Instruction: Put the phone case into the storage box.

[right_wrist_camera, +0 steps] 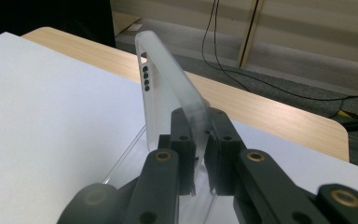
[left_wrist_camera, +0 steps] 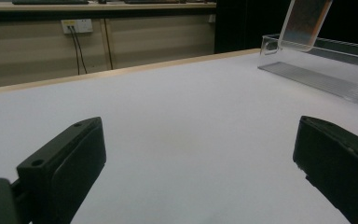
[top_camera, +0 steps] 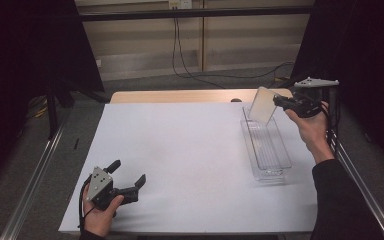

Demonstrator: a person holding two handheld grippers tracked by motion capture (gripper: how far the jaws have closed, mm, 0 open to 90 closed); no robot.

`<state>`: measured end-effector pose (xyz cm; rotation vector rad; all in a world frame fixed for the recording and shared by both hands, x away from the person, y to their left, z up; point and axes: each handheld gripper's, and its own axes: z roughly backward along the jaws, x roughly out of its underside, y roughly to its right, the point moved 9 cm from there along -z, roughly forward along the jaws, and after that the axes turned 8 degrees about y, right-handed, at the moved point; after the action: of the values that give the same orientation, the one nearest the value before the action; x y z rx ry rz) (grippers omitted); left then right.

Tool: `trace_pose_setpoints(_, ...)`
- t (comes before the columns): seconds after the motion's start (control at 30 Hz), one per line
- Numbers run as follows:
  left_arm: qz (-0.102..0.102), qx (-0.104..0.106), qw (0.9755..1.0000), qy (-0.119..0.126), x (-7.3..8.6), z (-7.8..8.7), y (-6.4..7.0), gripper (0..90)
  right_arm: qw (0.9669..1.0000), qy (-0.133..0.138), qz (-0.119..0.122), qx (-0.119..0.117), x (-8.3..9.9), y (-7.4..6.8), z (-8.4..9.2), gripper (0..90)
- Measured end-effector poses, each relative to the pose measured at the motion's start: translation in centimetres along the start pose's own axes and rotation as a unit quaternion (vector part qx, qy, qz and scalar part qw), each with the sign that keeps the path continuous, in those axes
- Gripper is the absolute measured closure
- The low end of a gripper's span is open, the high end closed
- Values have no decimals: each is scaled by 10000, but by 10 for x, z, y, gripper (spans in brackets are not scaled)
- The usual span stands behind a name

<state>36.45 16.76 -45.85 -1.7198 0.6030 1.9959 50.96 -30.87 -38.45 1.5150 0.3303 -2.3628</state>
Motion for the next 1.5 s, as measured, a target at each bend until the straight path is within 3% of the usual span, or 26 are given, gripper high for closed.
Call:
trace_pose_setpoints(0.67,-19,25,9999,-105,4,-4,1,25,9988,-381,316,7,18,1,-29,822)
trace_pose_setpoints(1.5,-104,24,9999,-133,5,-5,0,25,9981,-469,335,201,23,1,-50,823)
